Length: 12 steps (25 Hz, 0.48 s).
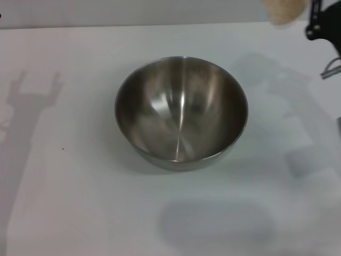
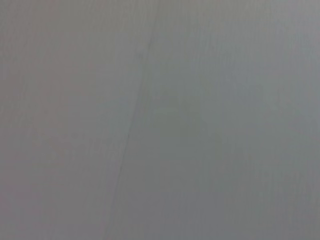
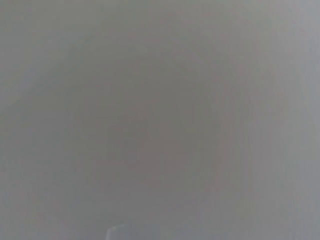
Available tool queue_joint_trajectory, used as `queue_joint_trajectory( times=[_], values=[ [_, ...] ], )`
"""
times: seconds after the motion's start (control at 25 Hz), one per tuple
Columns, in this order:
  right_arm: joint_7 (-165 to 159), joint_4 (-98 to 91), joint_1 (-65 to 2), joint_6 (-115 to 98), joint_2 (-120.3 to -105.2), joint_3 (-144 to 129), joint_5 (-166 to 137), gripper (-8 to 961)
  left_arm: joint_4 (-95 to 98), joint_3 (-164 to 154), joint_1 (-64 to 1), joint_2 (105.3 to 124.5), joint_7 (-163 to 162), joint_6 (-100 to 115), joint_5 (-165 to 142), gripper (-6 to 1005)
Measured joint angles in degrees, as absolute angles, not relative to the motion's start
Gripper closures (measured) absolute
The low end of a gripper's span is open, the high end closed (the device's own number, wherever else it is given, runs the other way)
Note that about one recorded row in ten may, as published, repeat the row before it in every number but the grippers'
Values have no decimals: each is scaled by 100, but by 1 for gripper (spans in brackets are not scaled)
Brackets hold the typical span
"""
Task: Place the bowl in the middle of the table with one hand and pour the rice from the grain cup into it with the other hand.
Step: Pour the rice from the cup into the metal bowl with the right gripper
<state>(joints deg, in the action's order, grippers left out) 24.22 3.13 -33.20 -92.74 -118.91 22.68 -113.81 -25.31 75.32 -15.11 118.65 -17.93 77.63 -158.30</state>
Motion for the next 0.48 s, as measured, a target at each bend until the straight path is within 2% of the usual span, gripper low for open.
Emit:
queue_joint_trajectory(
  times=[0.48],
  values=[
    [4977, 843, -3466, -8970, -11915, 2238, -12106, 941, -2531, 7532, -1532, 11856, -1793, 7752, -15829, 137]
  ],
)
